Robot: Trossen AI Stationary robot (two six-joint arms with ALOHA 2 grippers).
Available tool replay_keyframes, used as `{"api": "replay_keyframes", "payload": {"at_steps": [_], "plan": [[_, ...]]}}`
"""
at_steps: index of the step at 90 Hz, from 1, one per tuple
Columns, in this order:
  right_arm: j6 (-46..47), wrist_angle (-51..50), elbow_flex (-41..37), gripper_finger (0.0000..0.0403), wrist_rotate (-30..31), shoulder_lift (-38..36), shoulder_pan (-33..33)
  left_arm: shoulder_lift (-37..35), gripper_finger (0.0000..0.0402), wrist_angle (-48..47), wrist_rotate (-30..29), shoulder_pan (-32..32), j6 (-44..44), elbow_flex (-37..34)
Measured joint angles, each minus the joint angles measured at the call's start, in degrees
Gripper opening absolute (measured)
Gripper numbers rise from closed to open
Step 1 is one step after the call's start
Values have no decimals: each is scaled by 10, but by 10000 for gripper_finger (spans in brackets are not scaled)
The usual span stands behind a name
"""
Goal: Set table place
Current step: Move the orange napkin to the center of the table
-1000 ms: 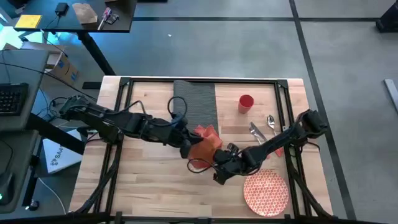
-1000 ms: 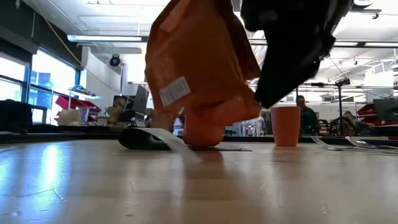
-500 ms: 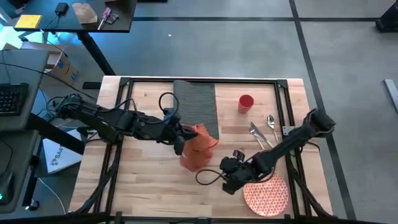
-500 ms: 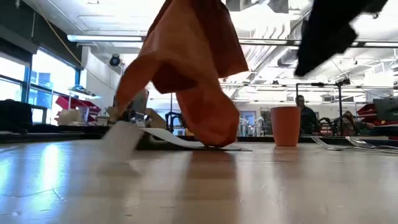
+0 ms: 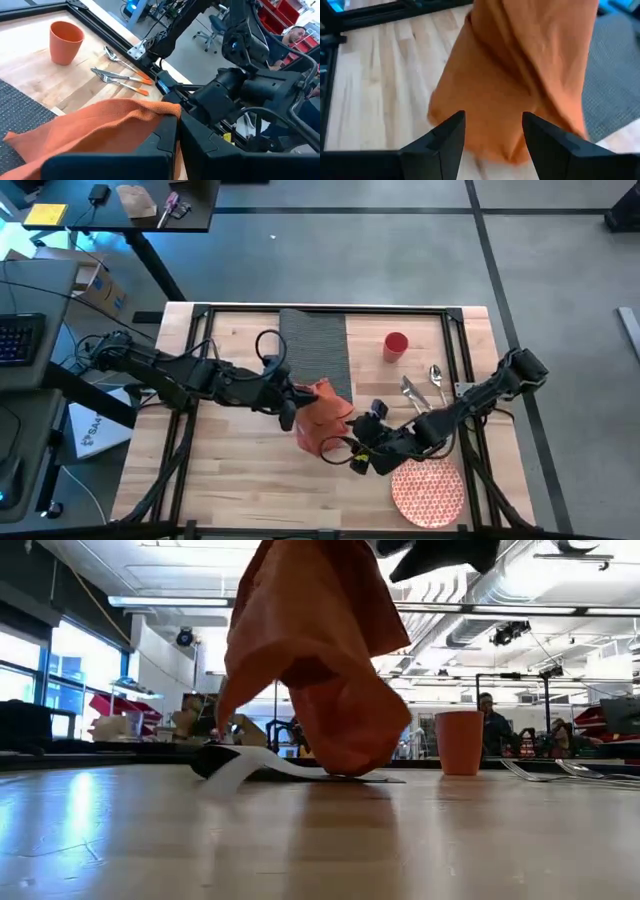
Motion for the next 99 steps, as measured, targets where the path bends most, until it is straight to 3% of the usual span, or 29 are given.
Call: {"api": "replay_keyframes", "payload": {"at_steps": [21,56,77,99], "plan": [[-138,-33,65,181,26,-2,-4,0,0,-3,-1,-2,-1,0],[-158,-74,70,174,31,17,-42,0,0,0,-2,-2,-1,0],[-146,-88,70,114,22,25,-60,0,0,0,-1,-2,-1,0],[-115,-105,70,19,46,25,-68,0,0,0,-1,-5,-6,0]]}}
